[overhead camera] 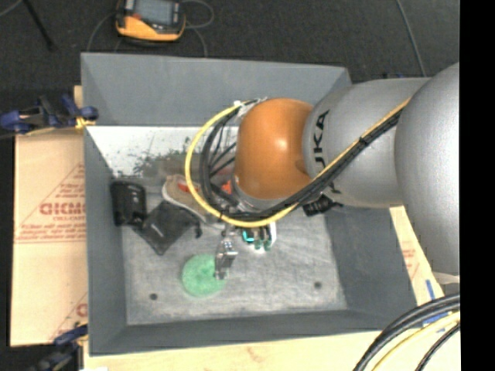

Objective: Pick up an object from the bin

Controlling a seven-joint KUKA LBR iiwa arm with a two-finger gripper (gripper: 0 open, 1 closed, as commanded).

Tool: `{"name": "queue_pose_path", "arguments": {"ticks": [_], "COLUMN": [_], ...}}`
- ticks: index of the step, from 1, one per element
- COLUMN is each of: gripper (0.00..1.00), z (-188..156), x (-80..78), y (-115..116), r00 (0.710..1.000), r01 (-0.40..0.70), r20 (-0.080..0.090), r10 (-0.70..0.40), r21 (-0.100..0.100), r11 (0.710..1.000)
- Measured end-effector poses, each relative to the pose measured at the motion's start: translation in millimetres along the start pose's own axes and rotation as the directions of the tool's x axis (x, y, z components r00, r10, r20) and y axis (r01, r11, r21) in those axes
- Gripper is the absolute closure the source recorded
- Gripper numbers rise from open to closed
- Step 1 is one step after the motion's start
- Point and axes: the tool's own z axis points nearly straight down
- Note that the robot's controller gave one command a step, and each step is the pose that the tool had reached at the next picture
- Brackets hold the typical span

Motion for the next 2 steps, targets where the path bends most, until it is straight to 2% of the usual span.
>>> {"name": "queue_pose_path", "arguments": {"ticks": [1,2], "gripper": [0.00,1.00], "z": [-4.6,67.5], "x": [-1.7,8.9], "y": [-0.4,35.4], "r00": [1.000,0.977], "r01": [-0.003,0.213], "r20": [0.007,0.003], "r10": [0.003,-0.213], "r21": [-0.001,0.004], "r11": [1.000,0.977]}}
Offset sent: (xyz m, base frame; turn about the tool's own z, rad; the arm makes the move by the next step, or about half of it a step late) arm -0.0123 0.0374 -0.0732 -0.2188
